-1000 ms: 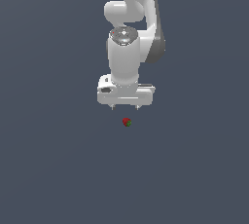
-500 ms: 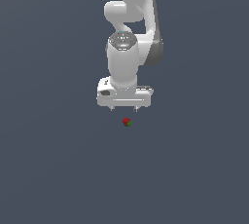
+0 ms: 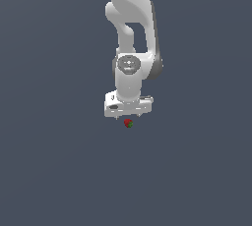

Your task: Pick up the object and move it to a goal position.

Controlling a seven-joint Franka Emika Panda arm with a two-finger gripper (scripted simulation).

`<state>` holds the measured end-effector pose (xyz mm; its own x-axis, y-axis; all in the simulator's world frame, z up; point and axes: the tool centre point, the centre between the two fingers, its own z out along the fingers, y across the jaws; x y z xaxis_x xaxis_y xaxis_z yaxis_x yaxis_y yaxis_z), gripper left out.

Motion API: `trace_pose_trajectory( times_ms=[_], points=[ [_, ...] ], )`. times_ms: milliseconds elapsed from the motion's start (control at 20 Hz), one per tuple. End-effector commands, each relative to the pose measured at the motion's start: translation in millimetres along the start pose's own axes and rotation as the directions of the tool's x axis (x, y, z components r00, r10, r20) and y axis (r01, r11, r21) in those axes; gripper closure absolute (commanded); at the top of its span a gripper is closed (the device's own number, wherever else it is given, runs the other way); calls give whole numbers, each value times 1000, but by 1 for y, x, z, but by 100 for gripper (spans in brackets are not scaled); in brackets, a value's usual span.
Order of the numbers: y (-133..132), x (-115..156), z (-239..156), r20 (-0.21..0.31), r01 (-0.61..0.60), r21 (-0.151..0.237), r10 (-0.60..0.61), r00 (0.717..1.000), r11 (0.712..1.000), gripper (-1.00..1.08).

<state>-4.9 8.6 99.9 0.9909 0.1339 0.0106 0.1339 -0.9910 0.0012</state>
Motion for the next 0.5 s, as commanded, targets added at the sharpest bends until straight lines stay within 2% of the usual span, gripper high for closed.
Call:
trace_pose_trajectory(
  times_ms=[0, 450],
  points=[
    [-3, -3, 14, 5, 37, 0, -37, 999, 999, -92],
    [-5, -6, 27, 11, 65, 2, -65, 998, 998, -92]
  ],
)
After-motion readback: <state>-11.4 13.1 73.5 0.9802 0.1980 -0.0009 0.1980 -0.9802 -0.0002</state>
